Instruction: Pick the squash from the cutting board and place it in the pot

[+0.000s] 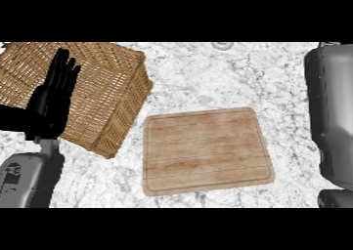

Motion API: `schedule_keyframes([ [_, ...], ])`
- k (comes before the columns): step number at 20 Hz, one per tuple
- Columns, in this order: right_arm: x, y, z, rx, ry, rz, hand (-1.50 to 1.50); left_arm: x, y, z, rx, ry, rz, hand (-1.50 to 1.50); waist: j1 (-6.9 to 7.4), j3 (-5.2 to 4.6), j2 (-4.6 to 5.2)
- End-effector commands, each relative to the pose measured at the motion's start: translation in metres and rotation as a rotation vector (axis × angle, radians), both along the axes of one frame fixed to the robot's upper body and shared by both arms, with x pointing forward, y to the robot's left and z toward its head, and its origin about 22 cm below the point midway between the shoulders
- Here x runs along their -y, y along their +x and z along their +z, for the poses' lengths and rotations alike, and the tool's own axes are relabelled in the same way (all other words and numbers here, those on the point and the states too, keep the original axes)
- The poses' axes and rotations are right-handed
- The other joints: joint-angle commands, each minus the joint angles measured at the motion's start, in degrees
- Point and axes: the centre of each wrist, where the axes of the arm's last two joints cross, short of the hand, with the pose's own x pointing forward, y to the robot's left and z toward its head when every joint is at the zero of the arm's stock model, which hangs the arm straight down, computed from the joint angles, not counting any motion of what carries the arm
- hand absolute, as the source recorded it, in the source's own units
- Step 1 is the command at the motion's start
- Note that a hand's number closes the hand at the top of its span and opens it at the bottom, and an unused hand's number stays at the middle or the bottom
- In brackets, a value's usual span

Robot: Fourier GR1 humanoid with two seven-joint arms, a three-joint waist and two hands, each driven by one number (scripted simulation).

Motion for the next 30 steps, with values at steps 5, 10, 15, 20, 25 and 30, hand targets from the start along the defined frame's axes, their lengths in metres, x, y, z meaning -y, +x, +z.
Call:
schedule_keyframes([
  [5,0.035,0.004,-0.013,0.050,0.074,-0.154,1.50,-0.014,0.005,0.000,-0.004,-0.013,0.052,0.00,-2.57,0.17,-0.67],
  [10,0.069,-0.024,-0.024,0.053,0.077,-0.118,1.50,-0.011,-0.007,-0.021,-0.028,0.001,0.074,0.00,-3.66,0.16,-1.15],
  [15,0.105,-0.038,-0.049,0.028,0.082,-0.113,1.50,-0.009,-0.003,0.000,-0.009,0.002,0.060,0.00,-3.20,0.17,-1.02],
  [20,0.131,-0.045,-0.094,0.033,0.114,-0.135,1.50,-0.020,0.001,-0.006,-0.010,-0.012,0.037,0.00,-2.88,0.19,-0.73],
  [25,0.163,-0.058,-0.118,-0.015,0.300,-0.125,1.50,-0.025,0.001,-0.002,-0.012,-0.001,0.066,0.00,-3.15,0.22,-0.80],
  [30,0.168,-0.059,-0.131,0.090,0.483,-0.069,-1.50,-0.015,-0.003,0.000,-0.014,-0.001,0.041,0.00,-2.90,0.23,-0.83],
])
